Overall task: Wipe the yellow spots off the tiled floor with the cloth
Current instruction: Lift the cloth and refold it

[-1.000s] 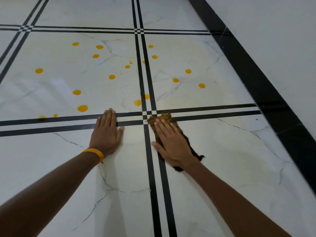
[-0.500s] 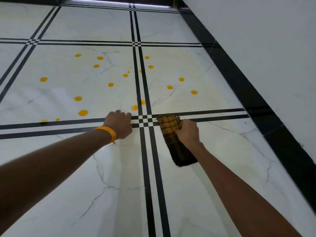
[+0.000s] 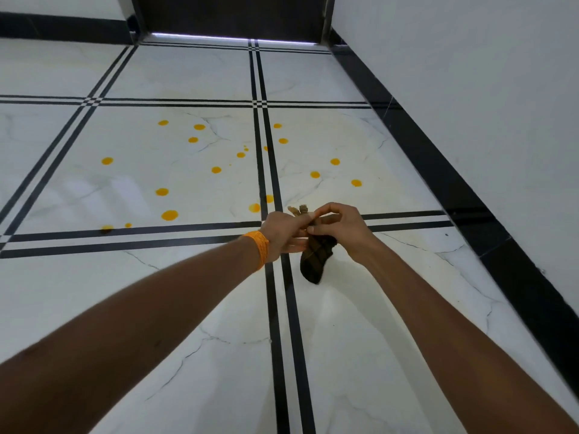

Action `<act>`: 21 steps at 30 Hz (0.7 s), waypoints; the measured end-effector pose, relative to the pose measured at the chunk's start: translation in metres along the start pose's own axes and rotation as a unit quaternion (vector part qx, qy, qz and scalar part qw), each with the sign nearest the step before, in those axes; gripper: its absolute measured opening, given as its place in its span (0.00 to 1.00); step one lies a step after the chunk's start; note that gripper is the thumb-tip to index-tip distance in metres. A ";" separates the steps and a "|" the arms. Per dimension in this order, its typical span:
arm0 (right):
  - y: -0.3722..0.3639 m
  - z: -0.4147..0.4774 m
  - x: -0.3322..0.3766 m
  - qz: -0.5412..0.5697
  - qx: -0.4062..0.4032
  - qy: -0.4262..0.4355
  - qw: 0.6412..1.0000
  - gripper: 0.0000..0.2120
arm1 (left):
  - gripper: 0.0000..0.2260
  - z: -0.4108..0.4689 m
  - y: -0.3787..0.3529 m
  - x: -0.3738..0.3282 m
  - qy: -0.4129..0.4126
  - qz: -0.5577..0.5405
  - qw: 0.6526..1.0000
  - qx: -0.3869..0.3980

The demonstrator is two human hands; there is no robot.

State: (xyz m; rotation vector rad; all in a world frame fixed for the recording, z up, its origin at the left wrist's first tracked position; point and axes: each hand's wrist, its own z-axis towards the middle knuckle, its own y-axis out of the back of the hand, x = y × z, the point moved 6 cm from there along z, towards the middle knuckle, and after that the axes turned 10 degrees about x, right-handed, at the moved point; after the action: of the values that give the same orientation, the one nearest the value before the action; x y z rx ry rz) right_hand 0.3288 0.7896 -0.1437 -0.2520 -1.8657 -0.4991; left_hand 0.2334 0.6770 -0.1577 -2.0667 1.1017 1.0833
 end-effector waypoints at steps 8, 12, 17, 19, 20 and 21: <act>0.002 -0.006 0.033 0.117 0.044 -0.050 0.991 0.11 | 0.13 -0.022 0.013 -0.041 -0.148 -0.089 0.985 -0.032; 0.004 -0.008 0.057 0.136 0.059 -0.057 0.987 0.07 | 0.12 -0.027 0.021 -0.051 -0.168 -0.099 0.980 -0.045; 0.026 -0.012 0.069 0.087 -0.074 -0.014 0.993 0.03 | 0.10 -0.031 0.030 -0.053 -0.166 -0.096 0.977 -0.091; 0.038 -0.015 0.079 -0.024 -0.151 0.036 0.988 0.04 | 0.07 -0.038 0.042 -0.053 -0.159 -0.026 0.974 -0.161; 0.040 -0.017 0.086 -0.074 -0.165 0.055 0.982 0.03 | 0.07 -0.044 0.050 -0.054 -0.145 0.052 0.966 -0.208; 0.039 -0.020 0.094 -0.111 -0.164 0.073 0.977 0.02 | 0.08 -0.049 0.057 -0.054 -0.119 0.140 0.951 -0.248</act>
State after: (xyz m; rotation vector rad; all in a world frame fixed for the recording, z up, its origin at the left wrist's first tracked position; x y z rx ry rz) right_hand 0.3291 0.8093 -0.0421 -0.2197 -1.6702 -0.9582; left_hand 0.1860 0.6328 -0.0916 -2.0987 1.1009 1.8594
